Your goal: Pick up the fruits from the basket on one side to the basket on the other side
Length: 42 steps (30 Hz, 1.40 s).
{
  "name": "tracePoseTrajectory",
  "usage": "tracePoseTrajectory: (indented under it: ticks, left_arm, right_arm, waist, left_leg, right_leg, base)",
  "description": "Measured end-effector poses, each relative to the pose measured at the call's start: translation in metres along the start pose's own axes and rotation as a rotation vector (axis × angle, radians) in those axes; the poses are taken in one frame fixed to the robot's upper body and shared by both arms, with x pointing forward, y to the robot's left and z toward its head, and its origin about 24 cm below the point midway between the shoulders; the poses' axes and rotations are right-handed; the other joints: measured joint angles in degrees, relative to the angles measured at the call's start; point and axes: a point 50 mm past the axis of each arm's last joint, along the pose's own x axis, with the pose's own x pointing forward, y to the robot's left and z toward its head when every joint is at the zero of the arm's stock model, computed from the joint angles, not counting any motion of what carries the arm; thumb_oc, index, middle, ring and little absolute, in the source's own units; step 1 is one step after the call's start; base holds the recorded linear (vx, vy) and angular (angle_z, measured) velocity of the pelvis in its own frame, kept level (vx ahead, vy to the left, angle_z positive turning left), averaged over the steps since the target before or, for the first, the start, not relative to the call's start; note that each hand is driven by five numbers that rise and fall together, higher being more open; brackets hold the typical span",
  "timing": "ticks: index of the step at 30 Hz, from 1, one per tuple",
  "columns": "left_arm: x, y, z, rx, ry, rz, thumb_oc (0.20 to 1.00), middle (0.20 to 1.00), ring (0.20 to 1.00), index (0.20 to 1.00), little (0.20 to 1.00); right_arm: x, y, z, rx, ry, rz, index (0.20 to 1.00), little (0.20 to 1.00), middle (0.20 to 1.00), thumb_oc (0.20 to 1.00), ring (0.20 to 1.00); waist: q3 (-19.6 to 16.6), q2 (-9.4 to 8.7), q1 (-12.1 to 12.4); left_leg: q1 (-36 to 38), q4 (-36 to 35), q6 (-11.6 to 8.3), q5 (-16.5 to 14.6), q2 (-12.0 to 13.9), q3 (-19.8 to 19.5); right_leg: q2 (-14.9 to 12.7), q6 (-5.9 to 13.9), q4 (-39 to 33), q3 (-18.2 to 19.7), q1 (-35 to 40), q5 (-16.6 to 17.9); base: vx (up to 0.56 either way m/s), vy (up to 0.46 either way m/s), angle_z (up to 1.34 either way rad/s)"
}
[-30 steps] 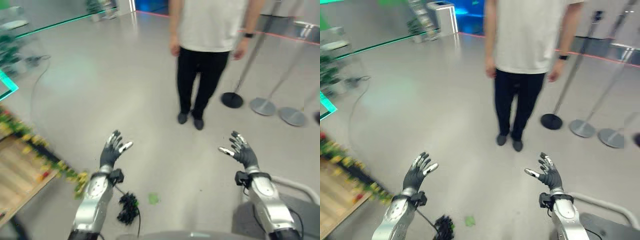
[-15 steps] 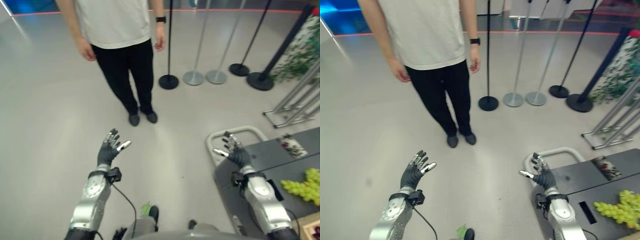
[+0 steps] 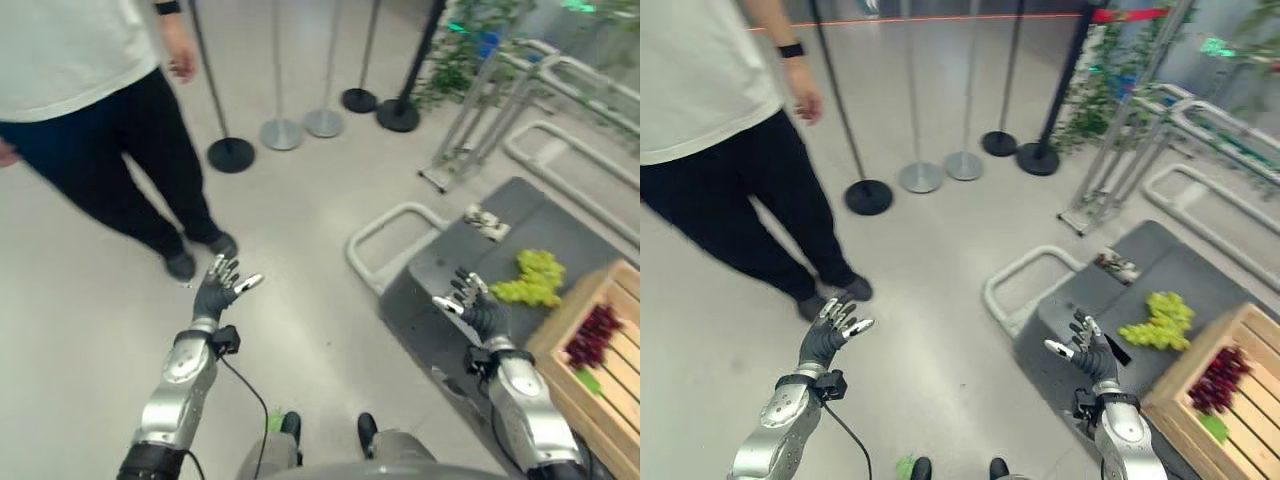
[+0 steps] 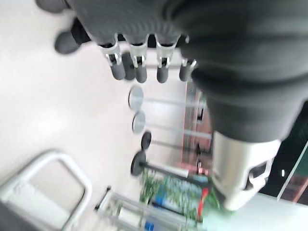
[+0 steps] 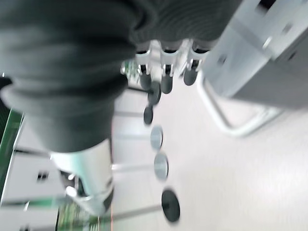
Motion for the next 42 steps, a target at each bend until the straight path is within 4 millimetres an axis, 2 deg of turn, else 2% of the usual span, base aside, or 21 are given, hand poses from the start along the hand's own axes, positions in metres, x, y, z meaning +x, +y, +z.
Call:
tracePoseTrajectory:
  ticks: [2, 4, 7, 10, 11, 13, 14, 15, 16, 17, 20, 22, 24, 26, 27, 30, 32, 36, 37, 39, 42]
  left_arm:
    - [-0.001, 0.001, -0.003, -0.002, 0.011, 0.007, 1.000, 1.000, 1.000, 1.000, 1.000]
    - [0.001, -0.003, -0.002, -0.014, 0.005, 0.004, 1.000, 1.000, 1.000, 1.000, 1.000]
    - [0.005, -0.005, 0.003, -0.019, -0.012, 0.002, 1.000, 1.000, 1.000, 1.000, 1.000]
    - [0.004, -0.002, 0.002, -0.012, -0.006, 0.009, 1.000, 1.000, 1.000, 1.000, 1.000]
    - [0.001, 0.001, -0.002, -0.006, 0.007, 0.019, 1.000, 1.000, 1.000, 1.000, 1.000]
    - [-0.007, 0.006, -0.012, -0.036, 0.043, 0.060, 1.000, 1.000, 1.000, 1.000, 1.000]
    - [-0.007, 0.004, -0.012, -0.041, 0.044, 0.053, 1.000, 1.000, 1.000, 1.000, 1.000]
    - [-0.008, 0.000, -0.014, -0.067, 0.044, 0.049, 1.000, 1.000, 1.000, 1.000, 1.000]
    - [-0.009, 0.001, -0.012, -0.075, 0.035, 0.057, 1.000, 1.000, 1.000, 1.000, 1.000]
    - [-0.009, 0.000, -0.020, -0.095, 0.060, 0.075, 1.000, 1.000, 1.000, 1.000, 1.000]
    - [-0.011, -0.002, -0.026, -0.118, 0.080, 0.084, 1.000, 1.000, 1.000, 1.000, 1.000]
    - [-0.014, -0.004, -0.032, -0.143, 0.106, 0.092, 1.000, 1.000, 1.000, 1.000, 1.000]
    - [-0.015, -0.005, -0.035, -0.164, 0.114, 0.101, 1.000, 1.000, 1.000, 1.000, 1.000]
    - [-0.021, -0.003, -0.042, -0.168, 0.140, 0.115, 1.000, 1.000, 1.000, 1.000, 1.000]
    - [-0.023, -0.005, -0.044, -0.178, 0.146, 0.115, 1.000, 1.000, 1.000, 1.000, 1.000]
    - [-0.023, -0.008, -0.044, -0.188, 0.147, 0.113, 1.000, 1.000, 1.000, 1.000, 1.000]
    - [-0.023, -0.006, -0.044, -0.179, 0.149, 0.117, 1.000, 1.000, 1.000, 1.000, 1.000]
    - [-0.023, -0.007, -0.045, -0.181, 0.154, 0.115, 1.000, 1.000, 1.000, 1.000, 1.000]
    - [-0.021, -0.003, -0.043, -0.164, 0.147, 0.116, 1.000, 1.000, 1.000, 1.000, 1.000]
    - [-0.012, 0.002, -0.030, -0.129, 0.106, 0.107, 1.000, 1.000, 1.000, 1.000, 1.000]
    - [-0.001, -0.001, -0.015, -0.124, 0.048, 0.089, 1.000, 1.000, 1.000, 1.000, 1.000]
  right_arm:
    - [0.002, 0.000, 0.002, 0.003, -0.008, -0.007, 1.000, 1.000, 1.000, 1.000, 1.000]
    - [0.001, -0.001, 0.001, 0.001, -0.003, -0.015, 1.000, 1.000, 1.000, 1.000, 1.000]
    - [0.003, 0.000, 0.001, -0.017, -0.006, -0.012, 1.000, 1.000, 1.000, 1.000, 1.000]
    - [0.007, 0.002, 0.006, -0.026, -0.023, -0.004, 1.000, 1.000, 1.000, 1.000, 1.000]
    - [0.006, 0.003, 0.002, -0.025, -0.008, -0.002, 1.000, 1.000, 1.000, 1.000, 1.000]
    - [0.012, 0.007, 0.008, -0.046, -0.027, 0.024, 1.000, 1.000, 1.000, 1.000, 1.000]
    - [0.012, 0.004, 0.009, -0.058, -0.027, 0.018, 1.000, 1.000, 1.000, 1.000, 1.000]
    - [0.012, -0.006, 0.011, -0.105, -0.022, 0.013, 1.000, 1.000, 1.000, 1.000, 1.000]
    - [0.012, -0.008, 0.009, -0.121, -0.013, 0.021, 1.000, 1.000, 1.000, 1.000, 1.000]
    - [0.012, -0.010, 0.005, -0.133, 0.009, 0.020, 1.000, 1.000, 1.000, 1.000, 1.000]
    - [0.010, -0.012, 0.002, -0.140, 0.031, 0.025, 1.000, 1.000, 1.000, 1.000, 1.000]
    - [0.007, -0.012, -0.002, -0.160, 0.050, 0.033, 1.000, 1.000, 1.000, 1.000, 1.000]
    - [0.007, -0.012, -0.002, -0.177, 0.052, 0.042, 1.000, 1.000, 1.000, 1.000, 1.000]
    - [0.008, -0.007, 0.002, -0.191, 0.036, 0.066, 1.000, 1.000, 1.000, 1.000, 1.000]
    - [0.011, -0.007, 0.007, -0.194, 0.017, 0.067, 1.000, 1.000, 1.000, 1.000, 1.000]
    - [0.020, -0.005, 0.018, -0.192, -0.022, 0.068, 1.000, 1.000, 1.000, 1.000, 1.000]
    - [0.024, 0.001, 0.022, -0.175, -0.042, 0.077, 1.000, 1.000, 1.000, 1.000, 1.000]
    - [0.025, -0.001, 0.025, -0.185, -0.052, 0.074, 1.000, 1.000, 1.000, 1.000, 1.000]
    - [0.024, 0.002, 0.021, -0.169, -0.040, 0.075, 1.000, 1.000, 1.000, 1.000, 1.000]
    - [0.025, 0.012, 0.021, -0.135, -0.051, 0.091, 1.000, 1.000, 1.000, 1.000, 1.000]
    - [0.028, 0.018, 0.019, -0.114, -0.043, 0.098, 1.000, 1.000, 1.000, 1.000, 1.000]
  waist:
    - [0.2, 1.18, 1.5]
    - [0.5, 2.76, 1.2]
    - [0.2, 2.07, 3.0]
    - [-0.2, 1.27, 3.4]
    - [-0.8, 1.19, 4.3]
    - [-1.1, 1.79, 4.9]
    - [-1.2, 1.94, 4.4]
    - [-2.5, 4.40, 4.0]
    - [-3.1, 4.45, 5.2]
    - [-3.2, 5.67, 6.0]
    - [-3.4, 5.41, 4.0]
    - [-3.5, 5.98, 4.0]
    - [-2.8, 6.60, 4.5]
    - [-2.0, 5.38, 5.3]
    - [-1.6, 4.33, 6.2]
    - [-0.2, 3.30, 7.3]
    - [0.5, 3.80, 8.1]
    - [2.5, 6.07, 9.1]
    - [2.9, 4.76, 9.0]
    - [3.0, 1.91, 10.2]
    - [3.3, 1.82, 10.6]
  left_leg:
    - [2.8, -1.9, -0.35, -0.2, 2.3, 7.0]
    - [3.4, -2.6, -0.74, -0.2, 5.1, 9.6]
    - [4.8, -3.7, -2.28, 0.4, 6.2, 13.7]
    - [5.6, -2.4, -3.44, 0.4, 7.1, 15.2]
    - [6.1, 0.1, -5.50, -0.8, 8.2, 15.9]
    - [1.7, 7.6, -8.14, -2.9, 11.8, 15.2]
    - [1.3, 4.3, -8.69, -3.1, 11.8, 15.6]
    - [1.5, -2.9, -7.19, 1.5, 12.3, 16.3]
    - [2.7, -3.0, -11.96, 3.4, 13.7, 16.9]
    - [2.8, -1.5, -13.92, 2.6, 16.3, 16.9]
    - [1.8, 1.5, -13.14, 3.3, 17.7, 17.8]
    - [1.8, 4.2, -10.48, 5.4, 19.4, 18.0]
    - [0.7, 9.3, -10.18, 6.8, 20.8, 12.5]
    - [-2.6, 14.3, -13.56, 7.5, 18.4, 3.5]
    - [-3.9, 11.7, -16.04, 5.3, 13.0, -1.2]
    - [-7.2, 2.7, -13.57, 5.7, 5.7, -3.5]
    - [-8.4, -2.4, -11.04, 8.0, 6.8, -3.7]
    - [-9.2, -6.4, -10.44, 9.4, 9.3, -6.2]
    - [-8.3, -5.7, -10.97, 13.0, 8.4, -5.9]
    - [-8.2, -6.2, -9.55, 12.4, 5.6, -4.8]
    - [-7.7, -4.8, -8.11, 11.2, 3.6, -4.7]
  right_leg:
    - [-4.8, -1.11, 1.9, -14.4, -1.5, -0.8]
    - [-8.1, -0.52, 4.4, -19.6, -1.4, -1.9]
    - [-13.1, -1.10, 8.2, -22.6, -1.1, -2.2]
    - [-17.8, -5.92, 6.3, -26.6, 1.6, 0.2]
    - [-18.1, -8.71, 2.2, -28.4, 3.1, 6.3]
    - [-14.7, -7.46, 1.0, -28.4, 2.6, 4.0]
    - [-14.2, -7.21, 0.4, -28.0, 2.7, 3.6]
    - [-11.2, -5.86, -0.3, -28.9, 1.6, 2.0]
    - [-10.0, -4.78, -1.6, -28.8, 1.5, -0.7]
    - [-8.4, -4.41, -1.7, -28.8, 2.0, -1.1]
    - [-7.0, -5.02, -0.9, -27.9, 0.5, -3.1]
    - [-4.3, -6.21, -1.6, -27.6, 1.4, -3.2]
    - [-2.1, -8.01, -3.4, -25.7, 3.2, -3.8]
    - [-1.7, -9.31, -6.3, -22.8, 4.9, -3.6]
    - [-1.9, -9.50, -8.5, -20.2, 5.3, -2.7]
    - [-0.7, -9.56, -13.6, -16.0, 6.9, -0.7]
    - [1.4, -9.26, -15.0, -16.0, 8.6, -0.8]
    - [3.3, -6.59, -16.8, -16.3, 12.8, -1.1]
    - [1.5, -5.00, -18.0, -15.8, 14.0, -1.4]
    - [-1.4, -3.59, -18.0, -15.4, 13.5, -0.5]
    - [-3.6, -3.40, -16.1, -16.5, 14.1, -0.1]
  base:
    - [-0.04, 0.069, -1.39]
    - [-0.07, 0.032, -0.69]
    - [-0.10, -0.108, -0.78]
    - [-0.09, -0.159, -0.55]
    - [-0.11, -0.184, -0.96]
    - [-0.07, -0.272, -1.17]
    - [-0.05, -0.381, -0.95]
    - [-0.04, -0.404, -0.99]
    - [-0.07, -0.534, -1.43]
    - [-0.10, -0.385, -1.08]
    - [-0.03, -0.271, -0.43]
    - [-0.01, -0.318, -0.37]
    - [0.01, -0.213, -0.26]
    - [0.05, -0.279, -0.30]
    - [0.06, -0.214, -0.18]
    - [0.12, -0.032, -0.15]
    - [0.18, 0.045, -0.38]
    - [0.13, 0.063, -0.30]
    - [0.17, 0.184, -0.23]
    - [0.18, 0.212, -0.20]
    - [0.10, 0.164, 0.10]
